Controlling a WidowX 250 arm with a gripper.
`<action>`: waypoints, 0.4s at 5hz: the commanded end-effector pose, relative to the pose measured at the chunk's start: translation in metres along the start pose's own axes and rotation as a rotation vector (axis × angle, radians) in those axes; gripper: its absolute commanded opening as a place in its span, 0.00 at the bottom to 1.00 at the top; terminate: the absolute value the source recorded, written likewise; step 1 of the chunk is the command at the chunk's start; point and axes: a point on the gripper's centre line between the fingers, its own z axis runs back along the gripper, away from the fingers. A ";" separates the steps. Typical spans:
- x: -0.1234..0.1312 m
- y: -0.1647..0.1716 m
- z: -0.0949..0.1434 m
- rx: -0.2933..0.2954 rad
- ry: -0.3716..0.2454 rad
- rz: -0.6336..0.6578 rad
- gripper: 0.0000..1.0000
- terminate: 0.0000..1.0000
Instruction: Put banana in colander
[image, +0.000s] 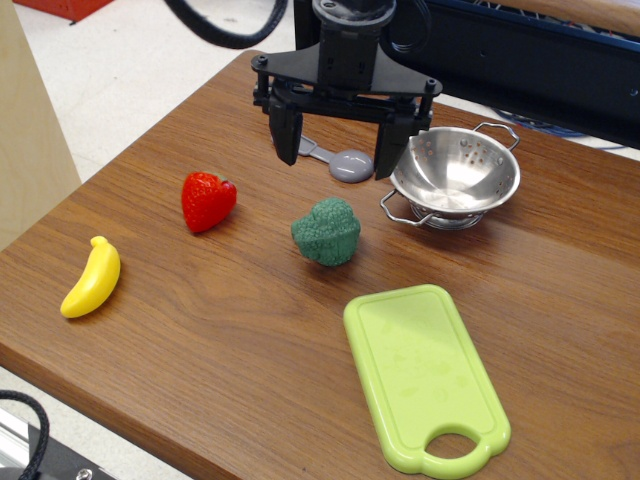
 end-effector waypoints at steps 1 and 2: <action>0.000 0.000 0.000 0.000 0.000 0.000 1.00 0.00; -0.013 0.027 -0.004 -0.015 -0.017 -0.017 1.00 0.00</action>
